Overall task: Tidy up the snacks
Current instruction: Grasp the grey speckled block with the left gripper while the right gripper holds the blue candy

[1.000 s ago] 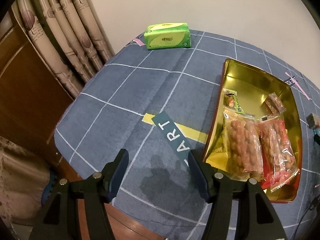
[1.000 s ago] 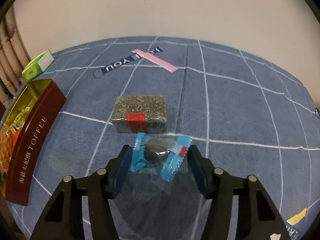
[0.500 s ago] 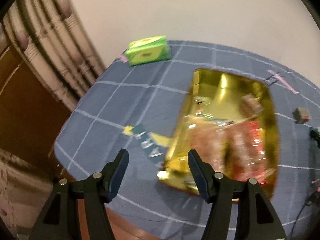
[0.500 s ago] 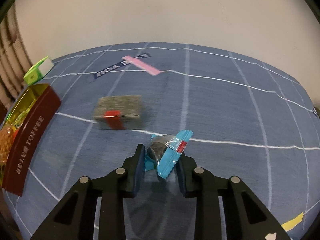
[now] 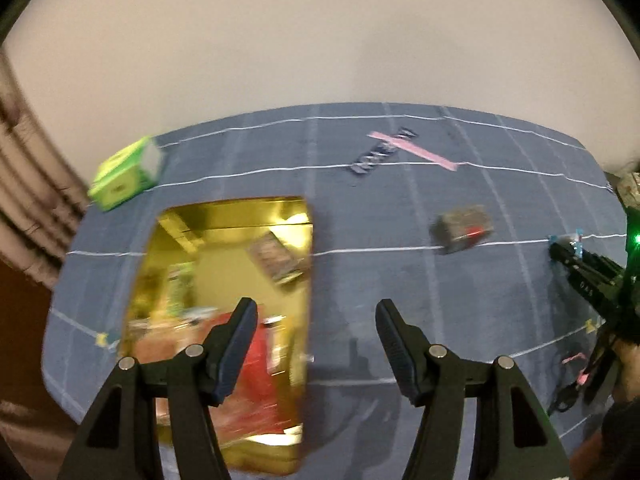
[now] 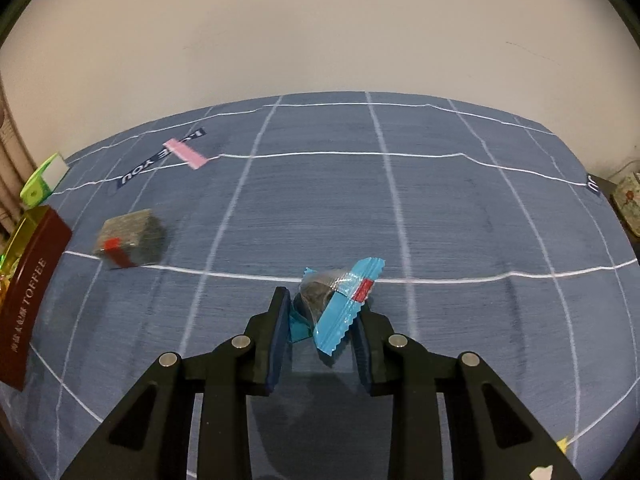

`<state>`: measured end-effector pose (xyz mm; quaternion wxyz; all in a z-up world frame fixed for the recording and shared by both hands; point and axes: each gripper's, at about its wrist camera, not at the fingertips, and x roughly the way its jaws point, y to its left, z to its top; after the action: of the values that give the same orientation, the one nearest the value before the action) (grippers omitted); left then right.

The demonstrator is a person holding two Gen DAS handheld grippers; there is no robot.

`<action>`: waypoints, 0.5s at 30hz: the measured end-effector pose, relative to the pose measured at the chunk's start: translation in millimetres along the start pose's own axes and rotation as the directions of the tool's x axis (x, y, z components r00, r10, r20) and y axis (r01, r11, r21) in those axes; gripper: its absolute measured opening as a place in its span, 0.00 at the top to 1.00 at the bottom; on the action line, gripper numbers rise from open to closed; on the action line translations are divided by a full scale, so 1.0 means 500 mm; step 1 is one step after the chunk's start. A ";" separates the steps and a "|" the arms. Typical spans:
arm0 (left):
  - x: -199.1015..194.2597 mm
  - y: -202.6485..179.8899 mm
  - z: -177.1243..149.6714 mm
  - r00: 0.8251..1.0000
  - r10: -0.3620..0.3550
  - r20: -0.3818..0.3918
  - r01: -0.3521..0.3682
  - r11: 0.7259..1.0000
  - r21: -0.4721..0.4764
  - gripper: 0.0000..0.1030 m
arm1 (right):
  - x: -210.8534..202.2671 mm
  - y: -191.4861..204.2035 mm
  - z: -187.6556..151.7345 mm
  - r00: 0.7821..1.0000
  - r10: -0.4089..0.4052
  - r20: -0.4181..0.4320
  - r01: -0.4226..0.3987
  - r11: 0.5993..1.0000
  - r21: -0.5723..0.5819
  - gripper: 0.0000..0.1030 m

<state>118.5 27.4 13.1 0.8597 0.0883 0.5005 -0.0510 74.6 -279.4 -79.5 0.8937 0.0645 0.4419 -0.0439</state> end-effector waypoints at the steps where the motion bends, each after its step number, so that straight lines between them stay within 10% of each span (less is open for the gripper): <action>1: 0.007 -0.015 0.006 1.000 -0.009 -0.007 0.010 1.000 0.003 0.39 | -0.001 -0.008 0.000 1.000 -0.005 0.003 0.005 1.000 0.001 0.74; 15: 0.126 -0.177 0.089 0.986 -0.145 -0.078 0.140 0.988 -0.068 0.23 | 0.002 -0.032 0.003 1.000 0.005 0.006 -0.005 1.000 0.010 0.72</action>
<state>172.1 -68.1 -29.0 0.8346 0.0277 0.5422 -0.0931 74.2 -295.4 -80.9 0.8948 0.0701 0.4388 -0.0442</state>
